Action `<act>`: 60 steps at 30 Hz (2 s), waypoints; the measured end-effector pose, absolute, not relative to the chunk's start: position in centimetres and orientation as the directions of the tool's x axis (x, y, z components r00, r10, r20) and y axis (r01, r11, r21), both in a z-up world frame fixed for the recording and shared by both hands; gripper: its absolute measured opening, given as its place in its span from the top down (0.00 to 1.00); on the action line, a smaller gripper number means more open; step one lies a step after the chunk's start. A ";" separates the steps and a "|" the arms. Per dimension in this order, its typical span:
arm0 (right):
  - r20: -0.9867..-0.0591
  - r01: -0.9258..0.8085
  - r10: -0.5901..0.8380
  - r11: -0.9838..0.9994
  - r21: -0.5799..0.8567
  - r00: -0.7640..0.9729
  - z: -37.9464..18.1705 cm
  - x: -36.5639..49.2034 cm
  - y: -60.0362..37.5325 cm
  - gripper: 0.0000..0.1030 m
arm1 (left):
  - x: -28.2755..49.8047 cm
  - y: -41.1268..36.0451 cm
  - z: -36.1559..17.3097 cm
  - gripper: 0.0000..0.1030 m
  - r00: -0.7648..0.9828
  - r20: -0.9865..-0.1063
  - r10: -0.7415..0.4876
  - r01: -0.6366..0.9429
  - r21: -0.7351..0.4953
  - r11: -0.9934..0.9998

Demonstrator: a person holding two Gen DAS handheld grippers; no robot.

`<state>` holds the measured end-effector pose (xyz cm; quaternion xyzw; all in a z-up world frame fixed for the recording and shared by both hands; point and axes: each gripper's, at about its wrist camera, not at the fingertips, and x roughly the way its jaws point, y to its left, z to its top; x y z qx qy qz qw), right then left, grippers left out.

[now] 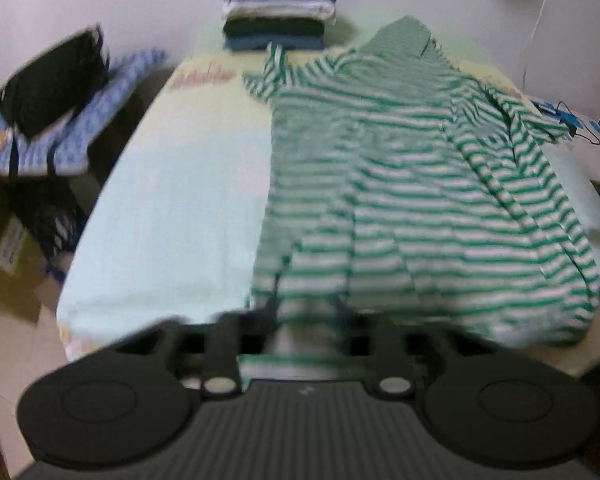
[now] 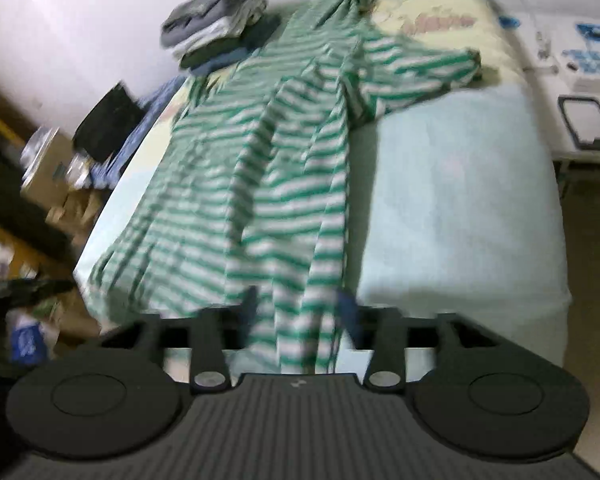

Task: Fold clothes

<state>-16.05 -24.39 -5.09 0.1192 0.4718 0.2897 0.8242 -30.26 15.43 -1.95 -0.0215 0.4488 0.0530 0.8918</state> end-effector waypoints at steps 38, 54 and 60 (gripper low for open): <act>-0.673 -0.096 0.020 0.992 -0.076 0.739 -6.9 0.8 -13.7 0.40 | -7.8 13.6 -7.6 0.56 0.620 -0.784 -0.038 0.188 0.101 0.977; -0.761 0.506 -0.332 0.863 -0.006 0.558 -7.7 -6.4 -26.0 0.77 | -6.4 17.2 -9.8 0.26 0.581 -0.809 -0.089 0.172 0.015 0.985; -0.668 0.507 -0.383 0.862 -0.011 0.638 -4.6 -7.3 -26.2 0.49 | -6.1 16.8 -9.9 0.20 0.575 -0.816 -0.058 0.138 0.027 0.990</act>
